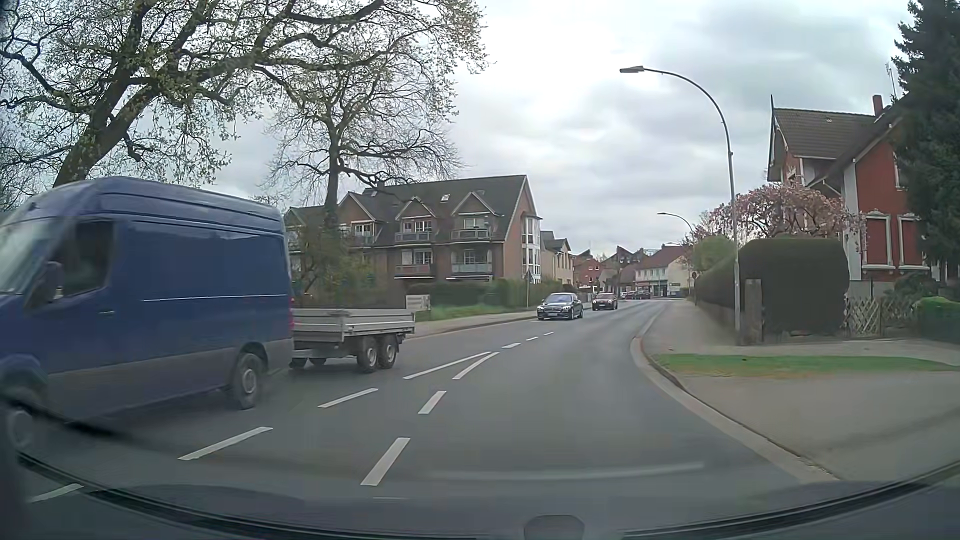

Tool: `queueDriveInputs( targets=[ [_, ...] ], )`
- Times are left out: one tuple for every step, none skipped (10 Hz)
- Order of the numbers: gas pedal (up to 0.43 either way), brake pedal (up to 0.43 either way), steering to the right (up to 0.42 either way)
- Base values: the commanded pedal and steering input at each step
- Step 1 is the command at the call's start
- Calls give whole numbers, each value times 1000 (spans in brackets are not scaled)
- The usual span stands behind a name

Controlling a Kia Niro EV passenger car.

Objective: Follow the waypoints while adhering to traffic rules and regulations

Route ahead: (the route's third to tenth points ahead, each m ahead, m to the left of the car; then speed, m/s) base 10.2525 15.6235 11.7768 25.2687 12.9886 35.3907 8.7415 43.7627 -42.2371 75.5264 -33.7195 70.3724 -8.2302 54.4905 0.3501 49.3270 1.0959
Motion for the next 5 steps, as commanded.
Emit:
queueDriveInputs(
  targets=[
    [0,6,-256],
    [0,6,-261],
    [0,6,-266],
    [0,6,-270],
    [0,6,-273]
  ],
)
